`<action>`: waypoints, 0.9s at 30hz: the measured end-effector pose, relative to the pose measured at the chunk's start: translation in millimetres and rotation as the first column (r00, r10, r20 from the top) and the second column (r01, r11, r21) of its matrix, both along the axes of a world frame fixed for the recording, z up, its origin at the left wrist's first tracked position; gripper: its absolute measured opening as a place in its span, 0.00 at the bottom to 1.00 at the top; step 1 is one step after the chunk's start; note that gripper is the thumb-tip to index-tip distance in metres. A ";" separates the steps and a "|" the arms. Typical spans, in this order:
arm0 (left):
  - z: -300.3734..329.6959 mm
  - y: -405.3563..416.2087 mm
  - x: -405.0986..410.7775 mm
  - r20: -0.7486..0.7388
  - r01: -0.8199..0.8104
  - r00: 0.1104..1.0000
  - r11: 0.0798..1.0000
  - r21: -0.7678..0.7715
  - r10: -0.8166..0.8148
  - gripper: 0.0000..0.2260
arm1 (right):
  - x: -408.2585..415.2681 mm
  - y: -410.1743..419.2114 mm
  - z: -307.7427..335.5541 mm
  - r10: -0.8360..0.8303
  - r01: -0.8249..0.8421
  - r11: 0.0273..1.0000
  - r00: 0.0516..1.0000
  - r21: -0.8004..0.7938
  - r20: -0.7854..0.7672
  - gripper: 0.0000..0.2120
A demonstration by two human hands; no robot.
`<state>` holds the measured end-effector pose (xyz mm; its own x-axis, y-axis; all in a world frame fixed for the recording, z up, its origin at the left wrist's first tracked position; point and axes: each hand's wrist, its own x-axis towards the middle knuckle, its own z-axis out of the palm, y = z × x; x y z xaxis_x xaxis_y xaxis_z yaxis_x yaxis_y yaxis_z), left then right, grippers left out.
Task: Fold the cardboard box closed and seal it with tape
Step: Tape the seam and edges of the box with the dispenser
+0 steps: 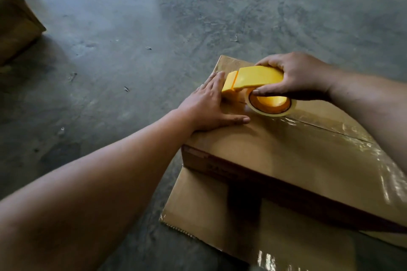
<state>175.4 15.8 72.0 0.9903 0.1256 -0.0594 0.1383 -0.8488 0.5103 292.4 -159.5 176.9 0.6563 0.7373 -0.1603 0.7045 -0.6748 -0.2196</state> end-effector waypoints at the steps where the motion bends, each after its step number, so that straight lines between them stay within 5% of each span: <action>1: -0.1 -0.8 0.2 -0.001 -0.005 1.000 1.000 0.021 0.005 0.59 | -0.1 -1.7 0.6 0.001 -0.001 1.000 1.000 0.004 -0.001 0.36; 13: -2.3 -3.9 4.9 -0.126 0.044 0.992 0.964 0.263 -0.011 0.58 | 7.7 -149.0 12.9 -0.132 0.129 0.989 0.990 -0.067 -0.048 0.40; 20: 4.1 -12.2 7.3 -0.200 0.130 0.979 0.891 0.435 -0.045 0.54 | 13.6 -151.5 -1.5 -0.098 0.098 0.995 0.995 0.007 -0.019 0.43; 27: 4.1 -101.1 25.2 -0.169 0.251 0.966 0.876 0.412 -0.197 0.56 | 12.1 -155.3 -2.5 -0.101 0.102 0.994 0.994 0.041 -0.031 0.40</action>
